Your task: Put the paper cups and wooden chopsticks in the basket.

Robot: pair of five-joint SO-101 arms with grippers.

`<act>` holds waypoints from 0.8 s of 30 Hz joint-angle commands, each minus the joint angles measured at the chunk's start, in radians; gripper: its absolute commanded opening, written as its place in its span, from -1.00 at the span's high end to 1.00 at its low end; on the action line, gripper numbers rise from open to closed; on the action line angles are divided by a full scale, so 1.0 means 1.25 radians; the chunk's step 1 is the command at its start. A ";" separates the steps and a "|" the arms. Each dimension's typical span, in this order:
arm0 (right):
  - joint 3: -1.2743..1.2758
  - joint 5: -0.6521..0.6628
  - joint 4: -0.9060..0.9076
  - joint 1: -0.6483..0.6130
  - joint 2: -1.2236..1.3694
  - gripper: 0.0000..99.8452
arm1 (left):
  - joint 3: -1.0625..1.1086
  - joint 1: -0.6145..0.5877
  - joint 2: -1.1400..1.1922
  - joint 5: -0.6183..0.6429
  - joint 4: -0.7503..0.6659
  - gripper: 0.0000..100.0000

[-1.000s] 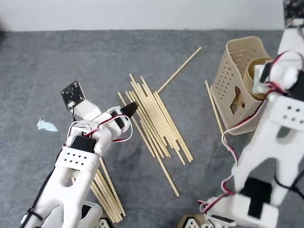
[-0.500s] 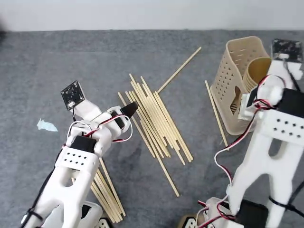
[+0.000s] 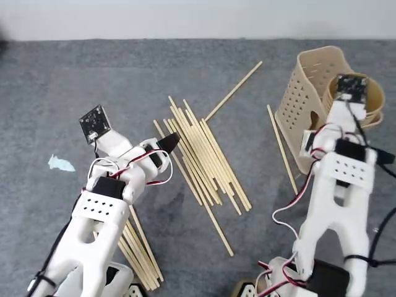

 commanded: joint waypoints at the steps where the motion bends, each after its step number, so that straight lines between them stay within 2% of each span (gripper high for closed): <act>1: 0.034 -0.009 -0.110 0.007 -0.006 -0.25 | -0.006 -0.005 -0.022 -0.006 -0.016 0.40; 9: 0.043 -0.010 -0.168 -0.015 0.136 -0.25 | -0.006 -0.005 -0.022 -0.006 -0.016 0.40; 19: 0.047 -0.011 -0.169 -0.109 0.144 -0.25 | -0.006 -0.005 -0.022 -0.007 -0.016 0.40; 24: 0.047 -0.009 -0.144 -0.106 0.139 -0.25 | -0.006 -0.005 -0.022 -0.007 -0.016 0.40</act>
